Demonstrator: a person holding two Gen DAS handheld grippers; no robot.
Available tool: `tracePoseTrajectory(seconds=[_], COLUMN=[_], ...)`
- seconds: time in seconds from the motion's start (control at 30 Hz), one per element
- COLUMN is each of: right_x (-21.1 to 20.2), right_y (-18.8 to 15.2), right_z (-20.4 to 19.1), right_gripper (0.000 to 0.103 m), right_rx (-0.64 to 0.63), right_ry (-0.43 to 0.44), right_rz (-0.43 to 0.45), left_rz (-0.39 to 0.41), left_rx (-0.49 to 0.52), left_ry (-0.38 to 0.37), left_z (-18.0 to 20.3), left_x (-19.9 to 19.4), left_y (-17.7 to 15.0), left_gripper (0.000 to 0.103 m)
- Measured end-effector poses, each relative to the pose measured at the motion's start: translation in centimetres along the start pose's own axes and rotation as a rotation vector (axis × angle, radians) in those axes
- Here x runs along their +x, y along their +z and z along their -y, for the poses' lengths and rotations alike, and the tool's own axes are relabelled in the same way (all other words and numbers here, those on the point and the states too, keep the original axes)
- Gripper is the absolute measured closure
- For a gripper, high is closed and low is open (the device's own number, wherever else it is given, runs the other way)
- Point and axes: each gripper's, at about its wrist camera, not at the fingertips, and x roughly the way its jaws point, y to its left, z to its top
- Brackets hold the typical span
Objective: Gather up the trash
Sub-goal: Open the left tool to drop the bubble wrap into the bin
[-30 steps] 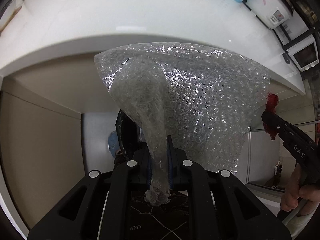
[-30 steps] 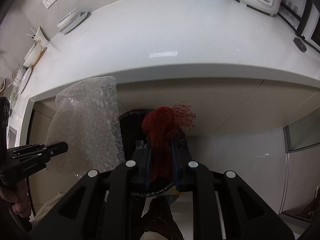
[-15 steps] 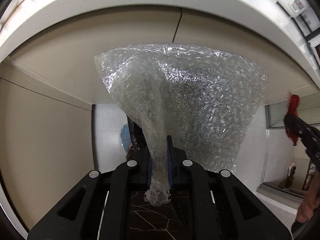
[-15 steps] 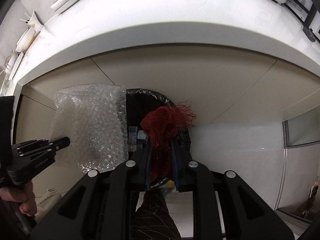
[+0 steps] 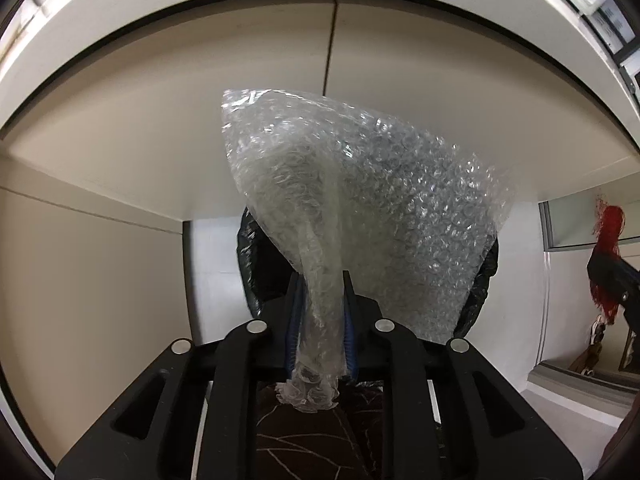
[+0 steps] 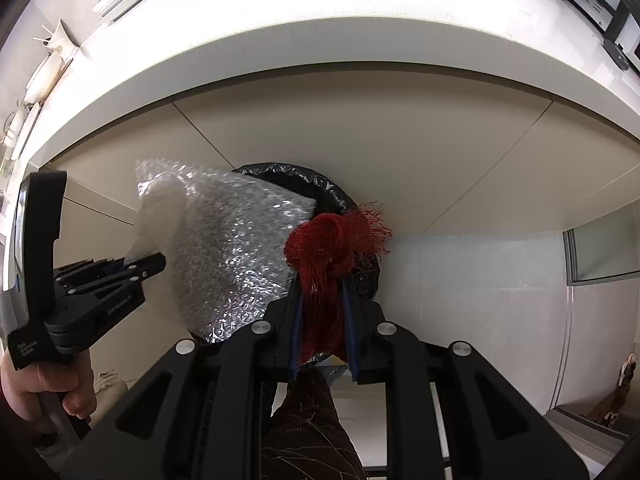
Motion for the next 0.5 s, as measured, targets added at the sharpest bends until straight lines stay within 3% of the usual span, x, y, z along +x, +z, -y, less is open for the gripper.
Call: tracePoseTrajectory(seconds=[0.17,0.33,0.5], right_x=[-0.16,-0.12,-0.12], right_y=[0.31,0.41,0.52], right_z=[0.2,0.36,0.27], right_gripper=[0.087,0.087,0.087], right_rx=[0.008,0.015,0.014], right_ry=[0.004,0.01,0.019], right_rz=[-0.002,-0.004,-0.004], left_rz=[0.026,0.05,0.066], left_rx=[0.008,0.022,0.02], left_ry=[0.014,0.003,0.002], left_z=[-0.01,-0.13,-0.36], left_x=[0.56,0.44,-0.3], left_y=[0.11,0.5,0.63], left_gripper=[0.066,0.057,0.039])
